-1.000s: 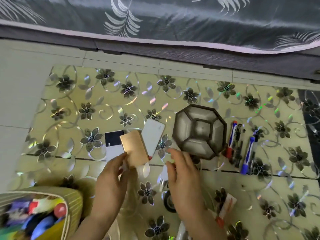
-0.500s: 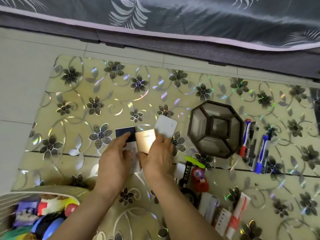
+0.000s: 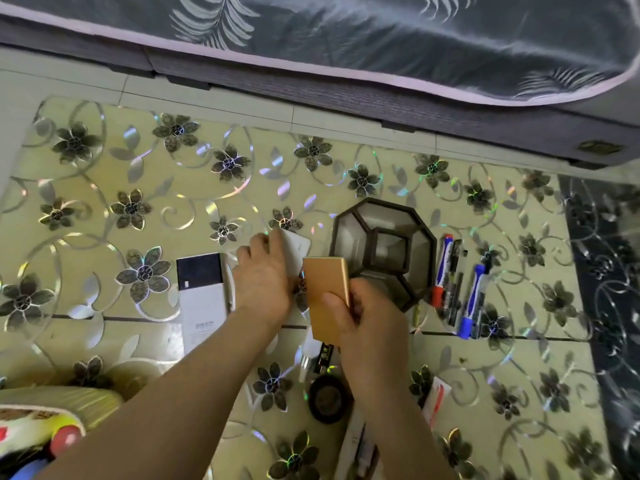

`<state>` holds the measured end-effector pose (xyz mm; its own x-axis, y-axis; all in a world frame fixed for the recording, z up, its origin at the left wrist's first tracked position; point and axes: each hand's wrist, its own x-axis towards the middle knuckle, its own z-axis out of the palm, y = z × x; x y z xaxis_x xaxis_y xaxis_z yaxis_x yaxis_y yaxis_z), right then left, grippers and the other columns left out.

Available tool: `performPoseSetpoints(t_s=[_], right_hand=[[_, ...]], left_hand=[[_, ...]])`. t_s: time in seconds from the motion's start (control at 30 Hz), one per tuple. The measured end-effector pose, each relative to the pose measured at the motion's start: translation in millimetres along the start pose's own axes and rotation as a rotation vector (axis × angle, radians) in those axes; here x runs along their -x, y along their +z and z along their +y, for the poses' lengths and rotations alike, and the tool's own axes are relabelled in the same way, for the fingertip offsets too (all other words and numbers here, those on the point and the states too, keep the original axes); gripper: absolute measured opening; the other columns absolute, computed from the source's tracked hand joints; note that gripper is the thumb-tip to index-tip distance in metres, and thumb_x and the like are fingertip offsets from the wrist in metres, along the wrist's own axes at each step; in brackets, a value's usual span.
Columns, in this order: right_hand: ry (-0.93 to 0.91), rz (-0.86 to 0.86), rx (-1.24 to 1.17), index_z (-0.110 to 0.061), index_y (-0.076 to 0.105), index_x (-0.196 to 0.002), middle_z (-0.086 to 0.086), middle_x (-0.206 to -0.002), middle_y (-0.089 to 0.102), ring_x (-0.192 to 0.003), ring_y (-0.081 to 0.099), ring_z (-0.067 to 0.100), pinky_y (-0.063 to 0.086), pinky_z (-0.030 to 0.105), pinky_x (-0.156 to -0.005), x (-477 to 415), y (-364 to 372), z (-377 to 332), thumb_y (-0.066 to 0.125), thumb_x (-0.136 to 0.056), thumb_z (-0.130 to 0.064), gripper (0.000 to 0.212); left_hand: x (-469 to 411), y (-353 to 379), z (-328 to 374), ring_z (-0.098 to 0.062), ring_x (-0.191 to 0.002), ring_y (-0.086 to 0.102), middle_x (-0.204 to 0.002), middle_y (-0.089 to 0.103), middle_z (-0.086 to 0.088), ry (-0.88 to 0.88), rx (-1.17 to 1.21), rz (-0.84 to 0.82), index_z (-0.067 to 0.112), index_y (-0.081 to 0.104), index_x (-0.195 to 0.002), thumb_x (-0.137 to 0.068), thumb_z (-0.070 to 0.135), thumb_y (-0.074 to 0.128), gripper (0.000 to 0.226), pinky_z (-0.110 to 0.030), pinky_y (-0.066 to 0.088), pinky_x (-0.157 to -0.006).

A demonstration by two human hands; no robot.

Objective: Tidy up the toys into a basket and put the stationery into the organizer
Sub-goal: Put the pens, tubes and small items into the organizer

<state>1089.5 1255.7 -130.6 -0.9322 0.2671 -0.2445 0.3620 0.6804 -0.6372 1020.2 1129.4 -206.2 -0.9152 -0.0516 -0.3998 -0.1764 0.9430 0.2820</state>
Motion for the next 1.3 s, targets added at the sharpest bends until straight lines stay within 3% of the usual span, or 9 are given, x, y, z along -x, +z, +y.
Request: performPoseSetpoints(t_s=[0.07, 0.17, 0.3, 0.47, 0.53, 0.63, 0.73, 0.9, 1.3], right_hand=[[-0.01, -0.016, -0.011, -0.022, 0.057, -0.077, -0.005, -0.071, 0.057, -0.065, 0.052, 0.012, 0.031, 0.021, -0.053, -1.7, -5.0, 3.5, 0.063, -0.088, -0.034, 0.018], [-0.018, -0.058, -0.033, -0.024, 0.058, -0.08, -0.006, -0.073, 0.058, -0.066, 0.053, 0.009, 0.031, 0.021, -0.054, -1.6, -8.2, 4.7, 0.06, -0.089, -0.037, 0.016], [-0.076, -0.014, -0.082, -0.028, 0.051, -0.076, -0.011, -0.069, 0.052, -0.064, 0.051, 0.006, 0.033, 0.02, -0.055, -3.5, -24.0, 8.7, 0.062, -0.089, -0.035, 0.019], [-0.138, 0.069, -0.27, -0.024, 0.06, -0.099, -0.014, -0.078, 0.062, -0.074, 0.058, -0.002, 0.047, 0.014, -0.066, -28.2, -76.0, 10.0, 0.065, -0.089, -0.025, 0.012], [-0.145, 0.153, -0.422, -0.019, 0.061, -0.104, -0.007, -0.078, 0.063, -0.07, 0.057, -0.003, 0.046, 0.015, -0.065, -53.2, -96.8, 13.6, 0.066, -0.088, -0.014, 0.017], [-0.173, 0.185, -0.371, -0.019, 0.061, -0.11, -0.004, -0.089, 0.067, -0.084, 0.064, 0.005, 0.05, 0.023, -0.074, -95.5, -109.2, 26.3, 0.065, -0.089, -0.017, 0.022], [-0.242, 0.027, -0.154, -0.024, 0.06, -0.11, -0.007, -0.094, 0.068, -0.091, 0.063, 0.01, 0.048, 0.025, -0.078, -121.1, -96.1, 45.9, 0.062, -0.091, -0.023, 0.019], [-0.271, -0.156, 0.03, -0.022, 0.06, -0.113, -0.009, -0.091, 0.063, -0.091, 0.06, 0.015, 0.037, 0.023, -0.071, -126.4, -75.2, 69.6, 0.056, -0.094, -0.024, 0.019], [-0.246, -0.091, -0.208, -0.025, 0.065, -0.101, -0.006, -0.104, 0.069, -0.101, 0.063, 0.014, 0.049, 0.034, -0.089, -122.3, -66.2, 88.6, 0.062, -0.087, -0.018, 0.016]], left_hand=[[-4.2, -0.6, 8.1, -0.039, -0.108, 0.047, -0.123, 0.046, -0.02, -0.077, 0.038, -0.024, 0.011, 0.018, -0.144, -0.077, 0.018, 0.067, 0.083, -0.041, 0.04, -0.087], [-3.3, -4.9, 7.1, -0.04, -0.092, 0.059, -0.096, 0.064, -0.021, -0.067, 0.258, 0.009, 0.006, 0.044, -0.119, -0.087, 0.021, 0.059, 0.039, -0.036, 0.038, -0.067], [8.7, -33.4, 7.8, -0.036, -0.072, 0.056, -0.067, 0.053, -0.007, 0.03, 0.324, 0.216, 0.015, 0.042, -0.083, -0.092, 0.028, 0.055, 0.02, -0.033, 0.026, -0.057], [11.9, -92.3, 28.9, -0.007, -0.064, 0.054, -0.074, 0.055, 0.011, 0.107, 0.653, 0.428, 0.021, 0.052, -0.097, -0.089, 0.025, 0.06, 0.012, -0.021, 0.038, -0.056], [9.4, -109.4, 39.3, 0.006, -0.071, 0.057, -0.083, 0.059, 0.02, 0.181, 0.807, 0.445, 0.032, 0.05, -0.097, -0.089, 0.023, 0.06, 0.016, -0.018, 0.048, -0.069], [4.6, -119.6, 53.2, -0.001, -0.079, 0.059, -0.09, 0.061, 0.016, 0.286, 0.943, 0.455, 0.03, 0.047, -0.101, -0.088, 0.016, 0.06, 0.023, -0.023, 0.049, -0.076], [-5.3, -120.4, 64.7, -0.001, -0.074, 0.055, -0.084, 0.058, 0.011, 0.349, 1.002, 0.443, 0.031, 0.043, -0.098, -0.087, 0.012, 0.059, 0.028, -0.019, 0.045, -0.071], [-31.8, -101.6, 84.7, -0.009, -0.083, 0.052, -0.088, 0.056, 0.01, 0.457, 1.042, 0.24, 0.031, 0.045, -0.096, -0.088, 0.015, 0.053, 0.019, -0.041, 0.048, -0.082], [-53.9, -72.9, 125.2, -0.005, -0.078, 0.054, -0.085, 0.058, 0.011, 0.614, 0.809, 0.053, 0.027, 0.049, -0.1, -0.087, 0.016, 0.06, 0.021, -0.023, 0.048, -0.075]])
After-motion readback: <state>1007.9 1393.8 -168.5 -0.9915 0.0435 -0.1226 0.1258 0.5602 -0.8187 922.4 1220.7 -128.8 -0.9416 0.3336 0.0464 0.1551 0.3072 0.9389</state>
